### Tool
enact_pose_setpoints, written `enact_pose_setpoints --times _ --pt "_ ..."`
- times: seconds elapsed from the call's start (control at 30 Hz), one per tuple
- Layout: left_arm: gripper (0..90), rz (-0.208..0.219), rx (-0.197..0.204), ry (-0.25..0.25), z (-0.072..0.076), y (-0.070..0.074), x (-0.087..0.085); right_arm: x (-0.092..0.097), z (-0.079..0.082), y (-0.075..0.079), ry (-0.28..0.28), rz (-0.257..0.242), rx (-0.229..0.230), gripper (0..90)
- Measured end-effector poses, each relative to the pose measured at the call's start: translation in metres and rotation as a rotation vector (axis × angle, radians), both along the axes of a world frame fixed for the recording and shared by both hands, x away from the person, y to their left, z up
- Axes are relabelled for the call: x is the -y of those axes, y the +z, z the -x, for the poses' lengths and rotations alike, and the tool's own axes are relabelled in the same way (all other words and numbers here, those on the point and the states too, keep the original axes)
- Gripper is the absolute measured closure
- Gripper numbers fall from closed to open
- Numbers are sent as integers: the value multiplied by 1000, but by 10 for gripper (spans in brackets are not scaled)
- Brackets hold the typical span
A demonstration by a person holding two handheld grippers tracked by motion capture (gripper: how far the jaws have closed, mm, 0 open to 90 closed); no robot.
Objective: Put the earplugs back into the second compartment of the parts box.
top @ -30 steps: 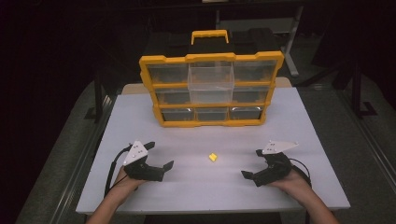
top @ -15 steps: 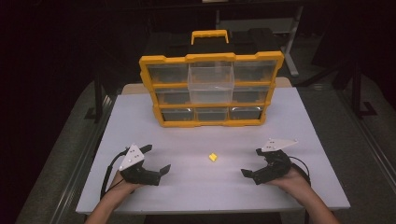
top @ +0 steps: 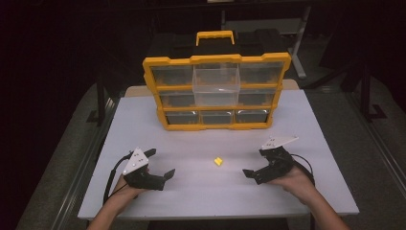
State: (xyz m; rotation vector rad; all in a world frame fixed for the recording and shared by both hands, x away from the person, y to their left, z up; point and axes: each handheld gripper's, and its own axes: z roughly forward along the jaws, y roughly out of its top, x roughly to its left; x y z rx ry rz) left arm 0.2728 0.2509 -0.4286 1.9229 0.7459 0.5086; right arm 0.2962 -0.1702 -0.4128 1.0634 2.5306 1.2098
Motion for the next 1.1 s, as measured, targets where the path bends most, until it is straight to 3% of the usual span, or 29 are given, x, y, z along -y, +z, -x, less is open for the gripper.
enact_pose_setpoints --times 0.23,0.63,1.1 --pt "3 -4 -6 -3 0 0 1 -6 -9 7 -3 -6 -19 0" --pt "3 -7 3 4 -1 -1 0 -21 -22 13 18 27 -6 0" --pt "2 -6 0 3 -2 -1 2 -36 -38 16 38 17 4 0"
